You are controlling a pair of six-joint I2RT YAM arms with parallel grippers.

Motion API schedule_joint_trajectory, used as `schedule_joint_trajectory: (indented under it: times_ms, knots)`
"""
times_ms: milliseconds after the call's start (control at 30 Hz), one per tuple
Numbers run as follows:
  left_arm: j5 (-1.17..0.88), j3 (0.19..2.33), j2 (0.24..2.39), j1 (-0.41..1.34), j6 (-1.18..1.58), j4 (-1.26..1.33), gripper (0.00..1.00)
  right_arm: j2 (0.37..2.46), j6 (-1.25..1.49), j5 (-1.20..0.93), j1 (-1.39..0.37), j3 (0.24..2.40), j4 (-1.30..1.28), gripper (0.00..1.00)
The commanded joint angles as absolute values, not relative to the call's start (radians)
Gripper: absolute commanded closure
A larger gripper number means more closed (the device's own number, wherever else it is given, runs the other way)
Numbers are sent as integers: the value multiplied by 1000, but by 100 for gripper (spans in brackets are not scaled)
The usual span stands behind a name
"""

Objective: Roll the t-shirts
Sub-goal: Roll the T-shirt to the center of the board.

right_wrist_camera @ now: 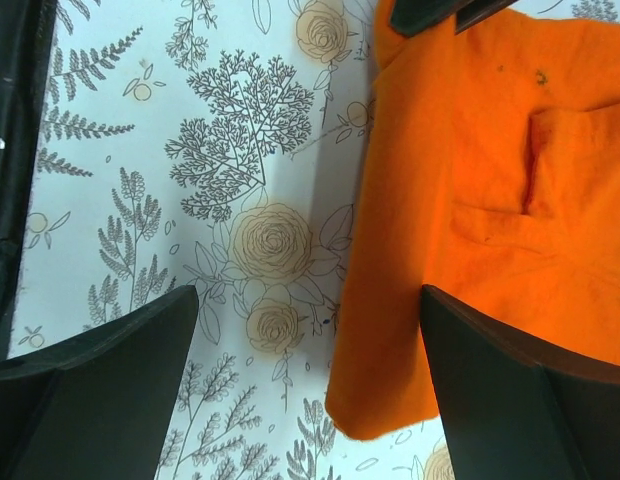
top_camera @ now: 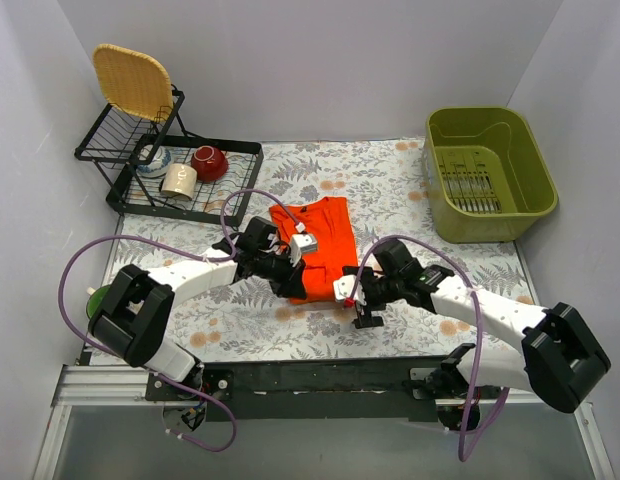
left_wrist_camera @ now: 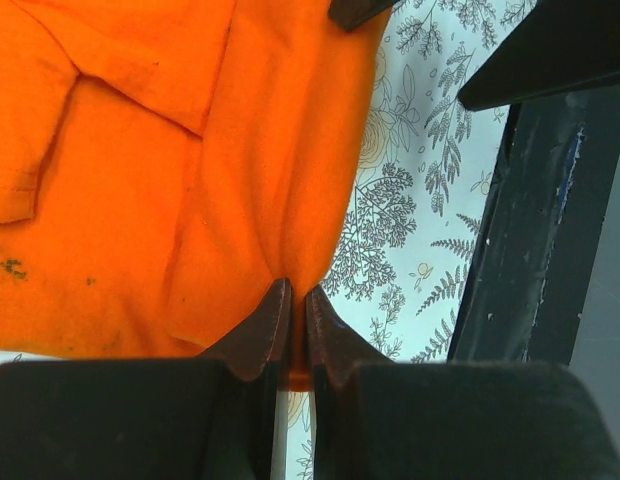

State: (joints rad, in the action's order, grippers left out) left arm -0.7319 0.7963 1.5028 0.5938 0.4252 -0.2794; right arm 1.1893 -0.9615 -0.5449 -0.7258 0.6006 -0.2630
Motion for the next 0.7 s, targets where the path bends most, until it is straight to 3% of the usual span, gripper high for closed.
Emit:
schedule_joint_trajectory:
  times_ms: [0,200,300,400,433,467,533,667]
  knots:
    - [-784,811,1482,568,434,-290,100,1264,-969,-503,-752,583,-105,2]
    - [-796,798,1479,551,422,-301,100,1342,-959,-454,-755,591,-9,6]
    - [-798,792,1474,548,419,-304,100,1368,-951,-419,-753,601,29,19]
    - [-782,795,1456,545,407,-327,100,1394,-956,-391,-753,644,2,41]
    - [-772,798,1451,545,400,-336,100,1397,-963,-388,-752,658,-56,54]
    - [-759,808,1447,545,379,-362,100,1399,-965,-387,-752,672,-86,59]
    - [-753,825,1434,545,345,-403,100,1385,-979,-414,-747,713,-139,67]
    - [-730,867,1405,545,266,-536,100,1355,-1046,-483,-747,779,-324,70]
